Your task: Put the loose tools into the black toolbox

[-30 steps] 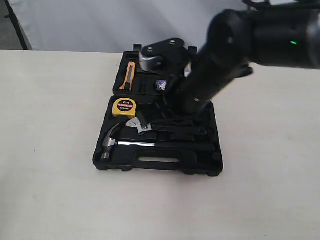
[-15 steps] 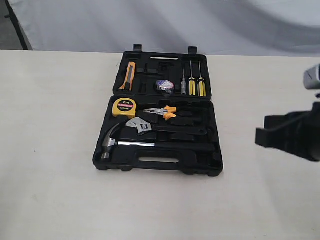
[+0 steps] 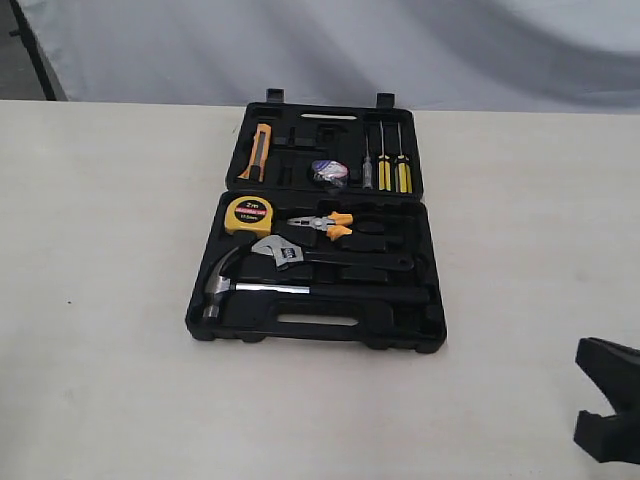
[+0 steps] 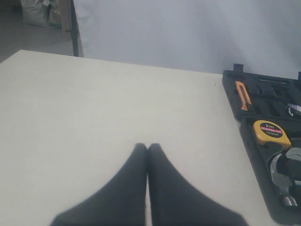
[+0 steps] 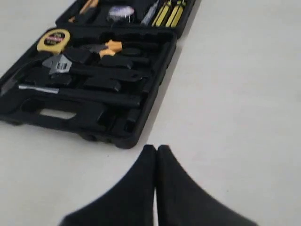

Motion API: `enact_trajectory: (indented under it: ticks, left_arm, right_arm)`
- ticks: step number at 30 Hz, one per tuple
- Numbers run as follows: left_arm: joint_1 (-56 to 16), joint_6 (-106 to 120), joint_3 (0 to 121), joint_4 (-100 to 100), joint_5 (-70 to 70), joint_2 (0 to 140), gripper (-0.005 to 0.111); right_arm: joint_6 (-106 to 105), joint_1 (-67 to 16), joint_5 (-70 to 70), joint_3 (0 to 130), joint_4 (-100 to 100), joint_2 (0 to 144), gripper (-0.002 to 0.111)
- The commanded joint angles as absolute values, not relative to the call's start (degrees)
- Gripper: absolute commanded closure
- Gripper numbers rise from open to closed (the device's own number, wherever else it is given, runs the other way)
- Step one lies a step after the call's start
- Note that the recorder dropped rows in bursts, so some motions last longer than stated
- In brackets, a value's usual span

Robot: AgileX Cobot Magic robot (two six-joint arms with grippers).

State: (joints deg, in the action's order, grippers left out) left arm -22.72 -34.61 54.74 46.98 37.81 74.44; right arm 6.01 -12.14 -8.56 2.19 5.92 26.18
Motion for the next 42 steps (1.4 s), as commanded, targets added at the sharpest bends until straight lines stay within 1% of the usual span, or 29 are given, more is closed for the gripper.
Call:
enact_trajectory:
  ticks: [1,3,6,9,12,16,20,24,42]
  left_arm:
    - [-22.53,-35.20,54.20,46.20,36.83,73.98,0.105]
    - [-22.53,-35.20,54.20,46.20,36.83,73.98,0.105]
    - [-22.53,-35.20,54.20,46.20,36.83,73.98,0.105]
    - [-22.53,-35.20,54.20,46.20,36.83,73.98,0.105]
    - [-22.53,-35.20,54.20,46.20,36.83,73.98,0.105]
    - [-22.53,-35.20,54.20,46.20,36.83,73.98,0.105]
    - [-22.53,-35.20,54.20,46.20,36.83,73.98,0.105]
    - [-22.53,-35.20,54.20,46.20,36.83,73.98,0.105]
    - [-22.53,-35.20,54.20,46.20,36.83,73.98,0.105]
  right_arm:
    - [6.17,-8.08,-8.36,0.00,5.29,12.44,0.108]
    - [6.17,-7.09,-11.27,0.00,5.29,6.51,0.108]
    - [6.17,-7.00,-10.97,0.00,5.29,0.00,0.108]
    - [5.02,-7.16,-8.18,0.00,4.57,0.00,0.108]
    - [3.58,-6.18,-8.87,0.00,1.82,0.00,0.108]
    - [-2.10,-1.11,-13.54,0.00,1.82,0.00,0.108]
    - [-4.31,5.81,-18.44,0.00,1.82,0.00,0.108]
    - [-4.33,9.74,-19.17,0.00,1.48,0.00,0.108]
    - [-4.33,10.14,-19.17,0.00,1.48,0.00,0.108]
